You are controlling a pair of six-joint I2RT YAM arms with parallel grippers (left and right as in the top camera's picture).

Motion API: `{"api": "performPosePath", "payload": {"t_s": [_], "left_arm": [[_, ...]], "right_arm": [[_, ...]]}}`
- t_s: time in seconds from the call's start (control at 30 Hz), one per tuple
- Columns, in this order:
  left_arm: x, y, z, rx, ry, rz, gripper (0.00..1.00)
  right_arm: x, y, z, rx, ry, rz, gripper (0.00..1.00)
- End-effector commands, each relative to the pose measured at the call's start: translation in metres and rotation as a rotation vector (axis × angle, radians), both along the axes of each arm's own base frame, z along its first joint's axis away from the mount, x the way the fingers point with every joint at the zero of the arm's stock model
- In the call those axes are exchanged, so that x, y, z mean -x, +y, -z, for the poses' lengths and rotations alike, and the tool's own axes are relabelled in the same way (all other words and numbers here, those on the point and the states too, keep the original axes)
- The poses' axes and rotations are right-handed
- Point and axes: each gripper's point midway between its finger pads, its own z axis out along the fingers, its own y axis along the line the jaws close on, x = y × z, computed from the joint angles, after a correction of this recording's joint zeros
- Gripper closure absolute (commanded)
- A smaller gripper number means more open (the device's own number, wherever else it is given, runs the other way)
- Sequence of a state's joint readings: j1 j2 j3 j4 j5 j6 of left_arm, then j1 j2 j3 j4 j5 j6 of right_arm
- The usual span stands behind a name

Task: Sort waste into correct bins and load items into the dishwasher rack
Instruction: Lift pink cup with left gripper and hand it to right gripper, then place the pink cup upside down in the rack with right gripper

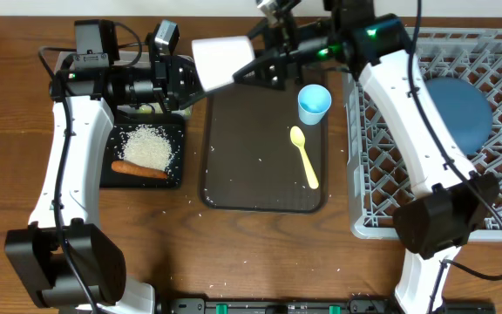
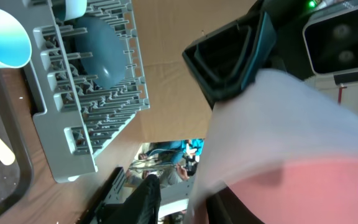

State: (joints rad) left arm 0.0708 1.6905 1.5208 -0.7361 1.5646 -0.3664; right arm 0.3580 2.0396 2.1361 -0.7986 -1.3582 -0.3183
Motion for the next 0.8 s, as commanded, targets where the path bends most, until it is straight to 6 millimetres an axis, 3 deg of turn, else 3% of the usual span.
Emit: {"api": "performPosePath", "payload": {"t_s": [0.0,0.2,0.4,0.57,0.77], "left_arm": [[0.004,0.000,-0.012,0.001,-0.040,0.004,0.71],[0.003,0.000,-0.010,-0.008,-0.040,-0.003,0.71],[-0.002,0.001,-0.003,-0.054,-0.047,-0.032,0.71],[-0.022,0.012,0.029,-0.244,-0.021,-0.158,0.69],[-0.036,0.044,0.082,-0.556,0.088,-0.333,0.65]], "right_arm": [[-0.006,-0.022,-0.013,-0.031,0.002,0.021,0.48],[-0.018,-0.034,-0.009,-0.008,0.030,0.074,0.49],[-0.051,-0.059,0.025,0.221,0.116,0.358,0.49],[-0.053,-0.114,0.046,0.509,0.177,0.665,0.48],[-0.020,-0.198,0.059,0.813,0.346,1.007,0.47]]}}
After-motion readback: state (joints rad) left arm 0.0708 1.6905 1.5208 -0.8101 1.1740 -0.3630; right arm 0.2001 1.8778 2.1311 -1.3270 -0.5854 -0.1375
